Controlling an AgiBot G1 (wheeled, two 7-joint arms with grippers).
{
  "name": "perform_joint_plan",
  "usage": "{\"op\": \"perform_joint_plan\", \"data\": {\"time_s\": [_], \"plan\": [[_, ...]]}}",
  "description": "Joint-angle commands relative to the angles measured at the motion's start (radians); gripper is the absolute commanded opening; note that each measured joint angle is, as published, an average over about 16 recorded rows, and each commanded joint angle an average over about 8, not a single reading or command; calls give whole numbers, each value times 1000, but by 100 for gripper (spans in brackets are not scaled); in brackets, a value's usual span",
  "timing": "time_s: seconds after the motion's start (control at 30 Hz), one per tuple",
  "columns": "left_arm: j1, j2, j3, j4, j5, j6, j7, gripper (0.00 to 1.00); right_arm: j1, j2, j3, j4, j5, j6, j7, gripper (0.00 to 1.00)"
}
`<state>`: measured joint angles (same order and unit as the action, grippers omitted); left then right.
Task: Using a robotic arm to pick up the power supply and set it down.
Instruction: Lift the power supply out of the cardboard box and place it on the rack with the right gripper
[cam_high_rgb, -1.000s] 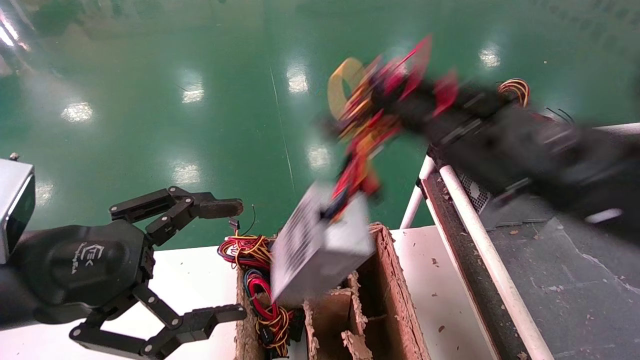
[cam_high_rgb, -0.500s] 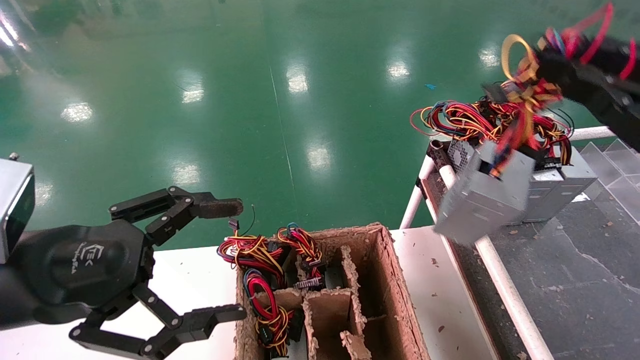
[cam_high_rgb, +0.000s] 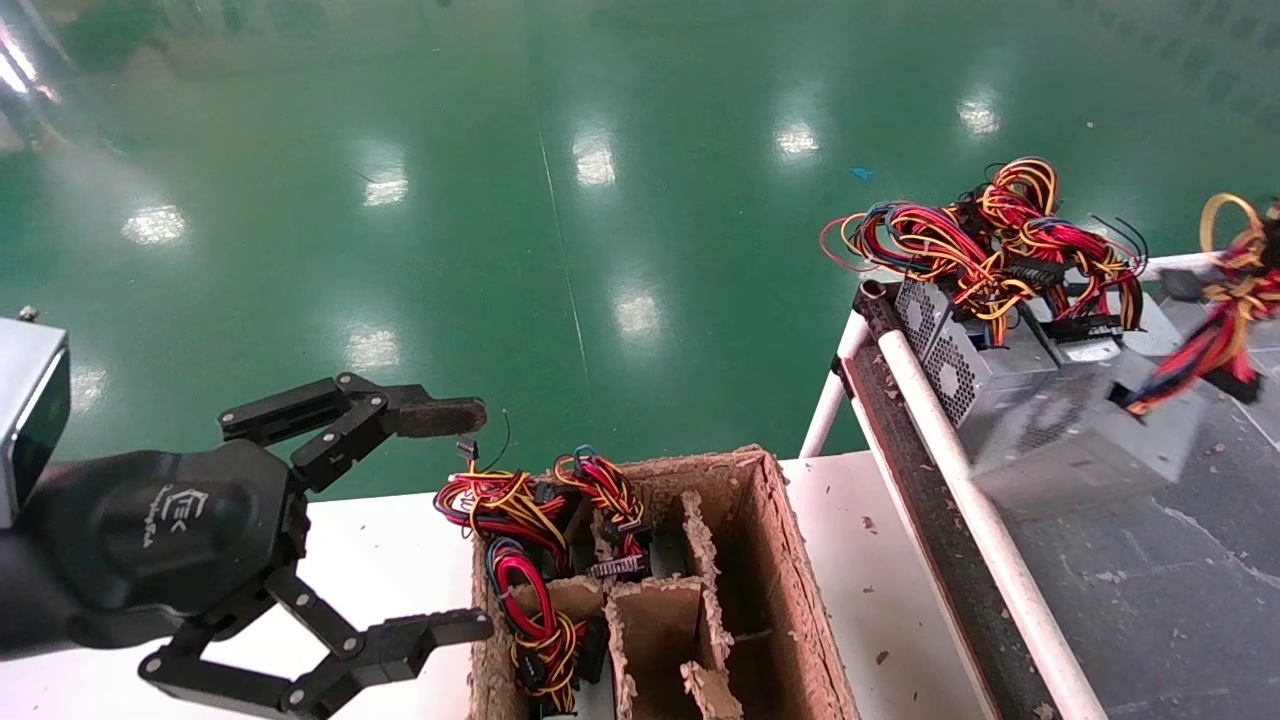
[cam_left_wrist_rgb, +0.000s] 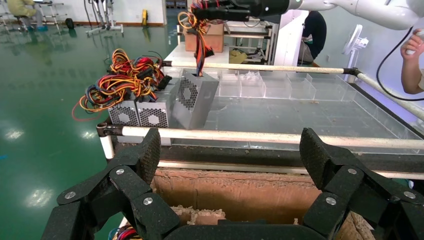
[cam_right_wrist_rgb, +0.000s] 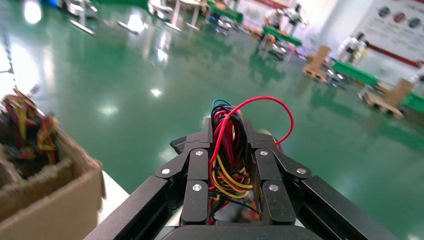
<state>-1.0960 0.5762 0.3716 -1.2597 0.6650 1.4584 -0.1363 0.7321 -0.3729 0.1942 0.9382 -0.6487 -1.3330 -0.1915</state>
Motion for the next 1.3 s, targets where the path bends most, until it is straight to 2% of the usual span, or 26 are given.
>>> {"op": "perform_joint_plan", "data": {"time_s": [0.03, 0.4, 0.63, 0.83, 1.0, 1.27, 1.3], "plan": [[0, 0, 0, 0, 0, 0, 0, 100, -33, 13, 24, -23, 5, 1, -18, 0], [0, 0, 0, 0, 0, 0, 0, 100, -142, 65, 64, -53, -21, -34, -49, 0], [0, 0, 0, 0, 0, 0, 0, 100, -131, 70, 34, 20, -66, 4, -53, 0], [0, 0, 0, 0, 0, 0, 0, 100, -64, 45, -23, 107, -100, 71, -19, 0], [0, 0, 0, 0, 0, 0, 0, 100, 27, 14, -99, 152, -147, 121, 30, 0], [0, 0, 0, 0, 0, 0, 0, 100, 225, -69, -229, 129, -259, 164, 77, 0], [0, 0, 0, 0, 0, 0, 0, 100, 250, -79, -243, 120, -272, 164, 80, 3]]}}
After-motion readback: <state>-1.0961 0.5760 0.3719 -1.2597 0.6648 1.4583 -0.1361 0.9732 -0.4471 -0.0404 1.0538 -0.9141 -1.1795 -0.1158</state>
